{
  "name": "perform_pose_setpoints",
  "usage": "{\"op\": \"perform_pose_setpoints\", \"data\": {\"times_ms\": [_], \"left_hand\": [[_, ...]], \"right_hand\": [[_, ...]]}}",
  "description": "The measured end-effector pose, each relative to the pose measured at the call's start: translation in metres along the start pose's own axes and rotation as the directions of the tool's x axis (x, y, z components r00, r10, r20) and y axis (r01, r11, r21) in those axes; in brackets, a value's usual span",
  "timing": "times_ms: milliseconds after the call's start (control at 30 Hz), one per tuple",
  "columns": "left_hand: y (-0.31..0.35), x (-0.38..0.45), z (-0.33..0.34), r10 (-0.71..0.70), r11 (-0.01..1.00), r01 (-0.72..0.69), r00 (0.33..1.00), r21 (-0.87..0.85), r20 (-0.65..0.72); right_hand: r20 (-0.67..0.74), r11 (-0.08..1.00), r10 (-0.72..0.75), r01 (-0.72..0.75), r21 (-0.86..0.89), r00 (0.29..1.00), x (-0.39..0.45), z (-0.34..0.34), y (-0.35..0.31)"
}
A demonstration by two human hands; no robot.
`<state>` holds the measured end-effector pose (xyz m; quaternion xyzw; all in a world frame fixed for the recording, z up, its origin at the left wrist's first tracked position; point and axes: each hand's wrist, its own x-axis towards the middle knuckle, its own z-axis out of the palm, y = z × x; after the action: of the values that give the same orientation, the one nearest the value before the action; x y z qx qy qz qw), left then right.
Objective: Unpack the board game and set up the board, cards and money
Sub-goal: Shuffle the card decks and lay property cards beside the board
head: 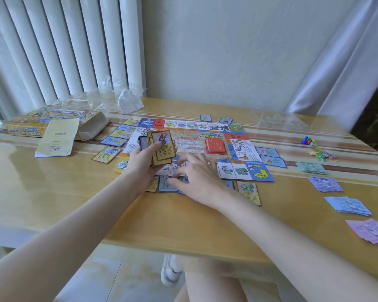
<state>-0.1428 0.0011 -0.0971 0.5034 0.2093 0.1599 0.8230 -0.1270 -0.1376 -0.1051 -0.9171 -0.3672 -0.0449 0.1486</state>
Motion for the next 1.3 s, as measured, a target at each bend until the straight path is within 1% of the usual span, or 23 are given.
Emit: {"op": "perform_pose_setpoints", "data": {"times_ms": [33, 67, 133, 167, 200, 300, 333, 400, 633, 733, 867, 1200, 1300], "left_hand": [[0.001, 0.001, 0.000, 0.000, 1.000, 0.000, 1.000, -0.001, -0.004], [0.001, 0.002, 0.001, 0.003, 1.000, -0.003, 1.000, -0.003, -0.004], [0.002, 0.003, 0.002, 0.012, 1.000, -0.012, 1.000, -0.016, 0.002], [0.002, 0.003, 0.002, 0.016, 1.000, -0.016, 1.000, -0.023, 0.003], [0.002, 0.002, 0.003, 0.020, 1.000, -0.020, 1.000, -0.021, 0.005], [0.001, 0.003, 0.006, 0.014, 1.000, -0.014, 1.000, 0.004, 0.023], [0.001, 0.003, 0.008, 0.009, 1.000, -0.009, 0.999, -0.004, 0.032], [0.002, 0.003, 0.011, 0.003, 1.000, -0.002, 0.999, -0.017, 0.043], [0.005, 0.001, 0.019, -0.007, 1.000, 0.009, 0.995, -0.022, 0.102], [0.006, 0.002, 0.019, -0.009, 1.000, 0.012, 0.995, -0.021, 0.103], [0.007, 0.001, 0.020, -0.011, 1.000, 0.013, 0.995, -0.017, 0.099], [0.008, 0.007, 0.017, -0.010, 1.000, 0.010, 0.996, 0.000, 0.093], [0.008, 0.008, 0.016, -0.006, 1.000, 0.006, 0.996, 0.004, 0.088]], "right_hand": [[0.004, 0.999, 0.004, -0.004, 0.046, 1.000, 0.002, -0.001, 0.000], [-0.024, 0.993, 0.008, -0.006, 0.117, 1.000, 0.005, -0.002, 0.000], [-0.124, 0.970, 0.044, -0.012, 0.244, 0.991, 0.010, -0.005, 0.003], [-0.144, 0.970, 0.054, -0.017, 0.243, 0.988, 0.013, -0.007, 0.007], [-0.120, 0.979, 0.053, -0.028, 0.202, 0.991, 0.016, -0.008, 0.011], [0.070, 0.995, 0.061, -0.067, 0.080, 0.996, 0.020, -0.008, 0.021], [0.106, 0.995, 0.060, -0.067, 0.067, 0.993, 0.020, -0.008, 0.022], [0.135, 0.997, 0.055, -0.062, 0.048, 0.989, 0.021, -0.006, 0.022], [0.165, 0.997, 0.078, -0.077, -0.012, 0.983, 0.024, -0.004, 0.021], [0.174, 0.997, 0.082, -0.079, -0.025, 0.981, 0.027, -0.004, 0.020], [0.162, 0.994, 0.107, -0.107, -0.008, 0.981, 0.027, -0.005, 0.018], [0.127, 0.996, 0.081, -0.086, 0.034, 0.989, 0.027, -0.007, 0.016], [0.135, 0.993, 0.094, -0.103, 0.057, 0.986, 0.030, -0.007, 0.017]]}}
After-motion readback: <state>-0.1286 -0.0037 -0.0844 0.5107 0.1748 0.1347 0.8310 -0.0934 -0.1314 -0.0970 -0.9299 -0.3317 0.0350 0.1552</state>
